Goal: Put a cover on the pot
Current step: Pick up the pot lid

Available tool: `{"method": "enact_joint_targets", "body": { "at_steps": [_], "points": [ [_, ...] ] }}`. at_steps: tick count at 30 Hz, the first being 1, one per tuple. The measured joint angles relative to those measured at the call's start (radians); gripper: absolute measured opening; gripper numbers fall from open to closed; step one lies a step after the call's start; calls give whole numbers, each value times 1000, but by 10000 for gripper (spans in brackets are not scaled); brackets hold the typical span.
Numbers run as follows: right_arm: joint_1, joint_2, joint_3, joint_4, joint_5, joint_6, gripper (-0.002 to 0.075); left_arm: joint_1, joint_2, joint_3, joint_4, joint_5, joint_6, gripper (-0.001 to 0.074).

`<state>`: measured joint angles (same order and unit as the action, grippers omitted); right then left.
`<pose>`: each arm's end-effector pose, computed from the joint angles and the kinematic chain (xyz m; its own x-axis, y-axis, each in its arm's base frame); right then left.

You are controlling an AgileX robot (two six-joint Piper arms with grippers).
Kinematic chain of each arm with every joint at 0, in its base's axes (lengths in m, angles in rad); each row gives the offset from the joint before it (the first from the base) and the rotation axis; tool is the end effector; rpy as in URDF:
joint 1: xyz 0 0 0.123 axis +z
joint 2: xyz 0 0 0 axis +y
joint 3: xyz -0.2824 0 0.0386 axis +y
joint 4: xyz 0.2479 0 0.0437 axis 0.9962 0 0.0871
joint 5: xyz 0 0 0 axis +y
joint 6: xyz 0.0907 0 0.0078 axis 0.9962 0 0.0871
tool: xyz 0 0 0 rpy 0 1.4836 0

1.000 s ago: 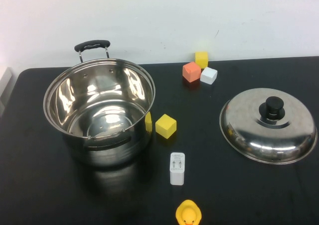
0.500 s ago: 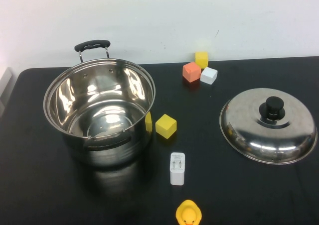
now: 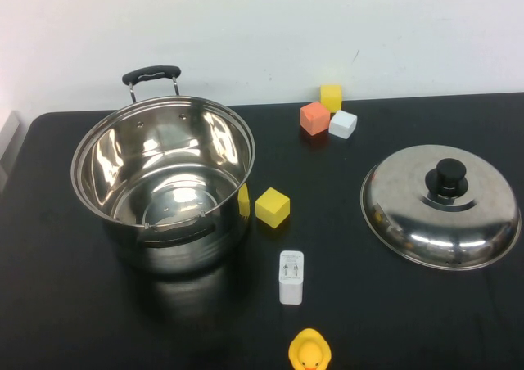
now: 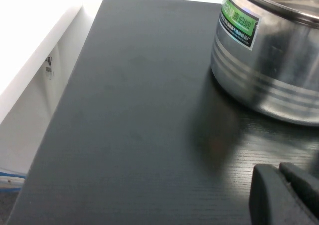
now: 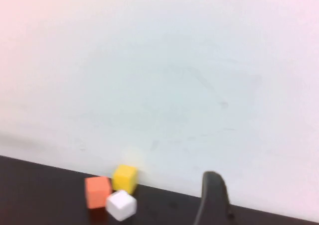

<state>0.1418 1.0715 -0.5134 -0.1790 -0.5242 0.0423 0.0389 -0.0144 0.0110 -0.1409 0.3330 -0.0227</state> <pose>0.2193 0.0395 0.2993 0.0714 -0.1033 -0.9921 -0.2223 0.9680 -0.1168 0.0533 -0.0021 0.1804 -0.2349 -0.1644 -0.9580 -0.0311 0.9864 -0.1616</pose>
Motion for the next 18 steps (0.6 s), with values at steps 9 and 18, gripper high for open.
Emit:
{"method": "enact_joint_targets", "body": {
  "at_steps": [9, 18],
  "points": [
    [0, 484, -36, -126, -468, 57, 437, 0, 0, 0, 0, 0, 0, -2],
    [0, 836, -112, -115, -600, -20, 437, 0, 0, 0, 0, 0, 0, -2]
  ]
}}
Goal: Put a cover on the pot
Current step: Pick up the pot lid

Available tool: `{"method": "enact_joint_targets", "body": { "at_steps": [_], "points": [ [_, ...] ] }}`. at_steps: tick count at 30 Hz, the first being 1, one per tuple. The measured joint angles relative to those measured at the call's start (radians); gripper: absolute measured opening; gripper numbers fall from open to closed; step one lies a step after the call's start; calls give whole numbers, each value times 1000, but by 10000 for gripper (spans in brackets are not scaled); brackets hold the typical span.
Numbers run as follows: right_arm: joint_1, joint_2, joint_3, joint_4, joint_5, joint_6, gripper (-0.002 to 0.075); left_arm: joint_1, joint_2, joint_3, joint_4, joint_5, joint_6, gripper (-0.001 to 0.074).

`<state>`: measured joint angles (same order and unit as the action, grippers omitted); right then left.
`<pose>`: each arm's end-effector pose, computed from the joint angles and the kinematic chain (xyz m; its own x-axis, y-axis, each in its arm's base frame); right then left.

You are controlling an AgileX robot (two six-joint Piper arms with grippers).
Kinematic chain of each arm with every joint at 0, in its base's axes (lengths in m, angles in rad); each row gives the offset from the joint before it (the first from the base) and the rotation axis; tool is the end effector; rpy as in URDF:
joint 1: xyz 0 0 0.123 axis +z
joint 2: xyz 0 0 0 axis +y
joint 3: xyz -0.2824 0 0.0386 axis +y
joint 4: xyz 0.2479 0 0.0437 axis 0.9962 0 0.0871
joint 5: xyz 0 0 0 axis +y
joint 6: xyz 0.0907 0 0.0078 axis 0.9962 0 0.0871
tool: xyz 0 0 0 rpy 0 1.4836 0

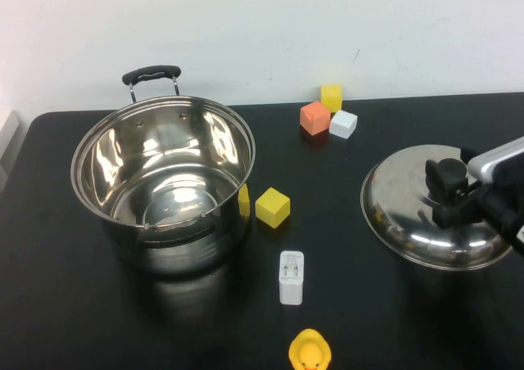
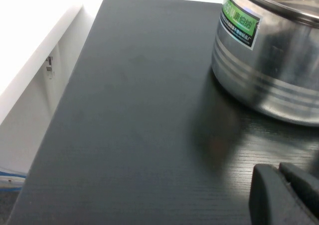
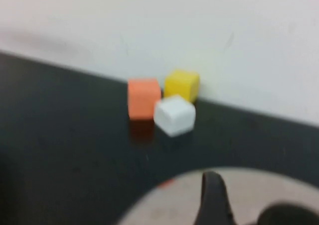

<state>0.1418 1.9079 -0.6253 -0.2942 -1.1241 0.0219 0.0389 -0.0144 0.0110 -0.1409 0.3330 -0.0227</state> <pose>0.3230 0.0701 0.1436 -0.0445 -0.1117 -0.9927 -0.4014 0.9120 -0.0846 0.0533 -0.0021 0.1804 -0.2349 -0.1644 -0.9580 -0.0311 0.9864 -0.1616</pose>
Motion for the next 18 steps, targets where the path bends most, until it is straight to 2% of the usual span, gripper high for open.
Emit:
{"method": "enact_joint_targets", "body": {
  "at_steps": [15, 18],
  "points": [
    [2, 152, -68, 119, -26, -29, 437, 0, 0, 0, 0, 0, 0, -2],
    [2, 153, -68, 119, -26, -29, 411, 0, 0, 0, 0, 0, 0, -2]
  ]
}}
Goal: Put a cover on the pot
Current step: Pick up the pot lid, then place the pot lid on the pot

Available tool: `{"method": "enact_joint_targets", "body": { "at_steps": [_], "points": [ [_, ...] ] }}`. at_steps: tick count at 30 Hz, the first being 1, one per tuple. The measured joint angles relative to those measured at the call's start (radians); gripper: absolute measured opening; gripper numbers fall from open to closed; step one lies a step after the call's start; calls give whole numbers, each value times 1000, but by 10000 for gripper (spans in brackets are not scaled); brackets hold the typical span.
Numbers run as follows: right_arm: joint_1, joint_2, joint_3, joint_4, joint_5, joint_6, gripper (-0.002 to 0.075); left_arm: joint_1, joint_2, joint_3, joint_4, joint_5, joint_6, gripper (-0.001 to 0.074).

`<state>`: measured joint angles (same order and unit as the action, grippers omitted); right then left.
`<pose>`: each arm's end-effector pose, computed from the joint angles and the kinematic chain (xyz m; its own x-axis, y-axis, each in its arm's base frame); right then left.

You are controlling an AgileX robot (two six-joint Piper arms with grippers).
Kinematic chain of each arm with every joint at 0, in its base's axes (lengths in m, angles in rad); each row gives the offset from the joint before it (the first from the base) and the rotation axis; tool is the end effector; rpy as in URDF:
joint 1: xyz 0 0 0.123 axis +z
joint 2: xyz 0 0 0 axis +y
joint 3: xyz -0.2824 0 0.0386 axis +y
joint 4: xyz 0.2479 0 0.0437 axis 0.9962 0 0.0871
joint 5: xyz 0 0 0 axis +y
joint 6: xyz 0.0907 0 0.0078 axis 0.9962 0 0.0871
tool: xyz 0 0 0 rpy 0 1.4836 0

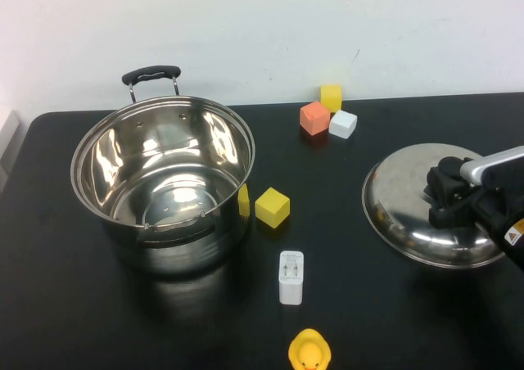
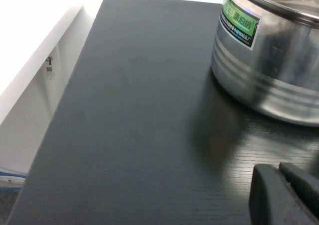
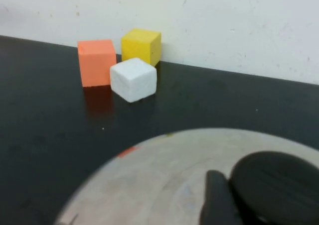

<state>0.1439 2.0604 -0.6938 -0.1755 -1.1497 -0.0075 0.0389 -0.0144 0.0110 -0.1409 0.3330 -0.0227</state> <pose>0.3433 0.0644 0.1079 -0.1095 -0.0954 -0.9894 -0.3075 0.9498 -0.0576 0.0533 -0.0021 0.1804 -0.2349 -0.1644 -0.9580 -0.0311 0.9864 -0.1616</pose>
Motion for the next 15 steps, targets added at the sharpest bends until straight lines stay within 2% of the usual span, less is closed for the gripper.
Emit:
{"method": "enact_joint_targets", "body": {
  "at_steps": [2, 10, 13, 15],
  "points": [
    [0, 0, -2, 0, 0, 0, 353, 0, 0, 0, 0, 0, 0, -2],
    [0, -147, 17, -31, 42, -2, 355, 0, 0, 0, 0, 0, 0, -2],
    [0, -282, 6, -149, 55, 41, 355, 0, 0, 0, 0, 0, 0, -2],
    [2, -373, -32, -279, 128, 170, 355, 0, 0, 0, 0, 0, 0, -2]
  ]
}}
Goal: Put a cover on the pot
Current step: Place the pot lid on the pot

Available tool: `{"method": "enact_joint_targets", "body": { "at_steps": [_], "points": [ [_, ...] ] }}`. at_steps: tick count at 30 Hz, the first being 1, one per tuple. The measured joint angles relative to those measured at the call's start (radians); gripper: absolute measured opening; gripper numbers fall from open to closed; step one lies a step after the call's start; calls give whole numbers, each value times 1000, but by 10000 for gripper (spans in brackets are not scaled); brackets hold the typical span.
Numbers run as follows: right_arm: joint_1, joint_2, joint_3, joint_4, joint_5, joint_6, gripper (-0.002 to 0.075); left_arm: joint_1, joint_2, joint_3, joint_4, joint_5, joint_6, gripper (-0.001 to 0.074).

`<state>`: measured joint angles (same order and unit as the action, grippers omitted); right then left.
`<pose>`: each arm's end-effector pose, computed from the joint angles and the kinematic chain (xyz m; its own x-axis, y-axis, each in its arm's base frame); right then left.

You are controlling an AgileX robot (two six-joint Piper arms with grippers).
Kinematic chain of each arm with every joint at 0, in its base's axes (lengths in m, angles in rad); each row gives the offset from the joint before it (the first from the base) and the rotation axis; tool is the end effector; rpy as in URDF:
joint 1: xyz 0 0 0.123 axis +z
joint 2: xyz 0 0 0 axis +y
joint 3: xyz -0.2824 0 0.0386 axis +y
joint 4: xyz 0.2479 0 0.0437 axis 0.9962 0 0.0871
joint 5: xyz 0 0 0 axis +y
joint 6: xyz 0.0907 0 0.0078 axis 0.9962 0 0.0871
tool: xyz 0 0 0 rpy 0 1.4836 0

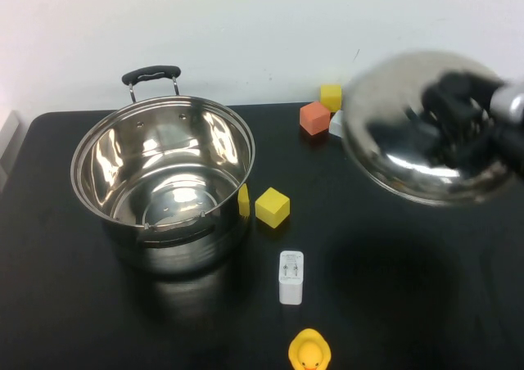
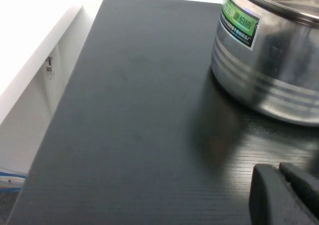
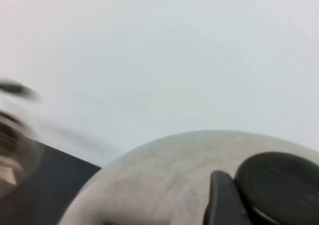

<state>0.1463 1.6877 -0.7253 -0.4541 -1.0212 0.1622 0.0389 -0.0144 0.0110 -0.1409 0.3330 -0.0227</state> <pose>0.3244 0.0822 0.2286 0.1397 -0.0613 -0.9883 -0.4932 0.8612 -0.1231 0.0533 -0.0021 0.1804 -0.2349 -0.1644 -0.9580 -0.0311 0.9864 -0.1616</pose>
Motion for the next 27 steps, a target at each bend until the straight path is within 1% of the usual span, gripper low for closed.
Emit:
{"method": "enact_joint_targets", "body": {
  "at_steps": [3, 5, 7, 9, 13, 17, 20, 23, 27],
  "points": [
    [23, -110, -92, -237, 141, 246, 355, 0, 0, 0, 0, 0, 0, -2],
    [60, -138, -175, -397, 216, 409, 355, 0, 0, 0, 0, 0, 0, -2],
    [113, -136, -257, -522, 266, 528, 355, 0, 0, 0, 0, 0, 0, -2],
    [173, -115, -350, -596, 303, 606, 355, 0, 0, 0, 0, 0, 0, -1],
    [311, -1, -528, -651, 347, 666, 354, 0, 0, 0, 0, 0, 0, -2],
    [405, 156, -679, -665, 352, 674, 354, 0, 0, 0, 0, 0, 0, -2],
    [447, 275, -800, -668, 356, 678, 354, 0, 0, 0, 0, 0, 0, -2],
    [469, 387, -906, -678, 361, 693, 354, 0, 0, 0, 0, 0, 0, -2],
    [475, 476, -1020, -728, 412, 797, 354, 0, 0, 0, 0, 0, 0, -2]
  ]
}}
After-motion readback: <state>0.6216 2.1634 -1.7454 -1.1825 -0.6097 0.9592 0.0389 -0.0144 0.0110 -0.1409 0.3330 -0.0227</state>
